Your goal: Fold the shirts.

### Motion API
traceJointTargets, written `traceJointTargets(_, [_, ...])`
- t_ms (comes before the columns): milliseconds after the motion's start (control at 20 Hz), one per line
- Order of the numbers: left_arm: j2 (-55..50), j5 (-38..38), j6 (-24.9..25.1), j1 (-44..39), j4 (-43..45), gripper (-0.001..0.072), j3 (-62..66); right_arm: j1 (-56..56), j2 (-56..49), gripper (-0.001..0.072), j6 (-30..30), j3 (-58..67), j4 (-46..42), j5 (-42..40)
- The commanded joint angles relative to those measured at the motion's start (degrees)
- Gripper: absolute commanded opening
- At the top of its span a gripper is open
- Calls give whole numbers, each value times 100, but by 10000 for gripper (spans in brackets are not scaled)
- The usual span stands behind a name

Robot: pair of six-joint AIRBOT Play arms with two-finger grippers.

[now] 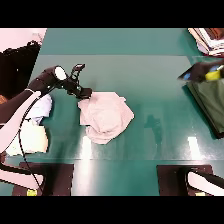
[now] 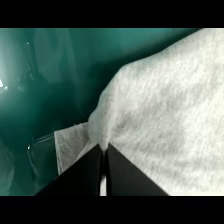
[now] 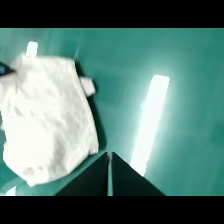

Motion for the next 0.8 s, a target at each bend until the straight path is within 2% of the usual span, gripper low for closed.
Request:
traceJointTargets(0, [-15,-83,35,2,-22,22,282,658,-13,388,61,-1700,63,-859])
traceJointTargets(100, [-15,-83,33,2,-26,23,348,1331,-96,388,59,-2387,120,-1561])
traceJointTargets(200, [-15,-83,33,2,-24,22,348,1897,-433,388,50,-2693,654,-1967])
traceJointTargets(350, [-15,-98,33,2,-24,22,348,2564,-1158,388,-22,-2470,955,-2367])
traceJointTargets(550, [72,-164,35,2,4,22,348,2968,-1864,365,-20,-1740,931,-2398])
traceJointTargets(600, [149,-138,33,2,28,22,350,2977,-1961,287,-20,-1609,918,-2400])
traceJointTargets(700, [378,-118,35,2,168,23,350,2962,-2055,71,-85,-1394,885,-2354])
traceJointTargets(750, [549,-122,33,2,254,23,354,2953,-2024,13,-184,-1316,883,-2354])
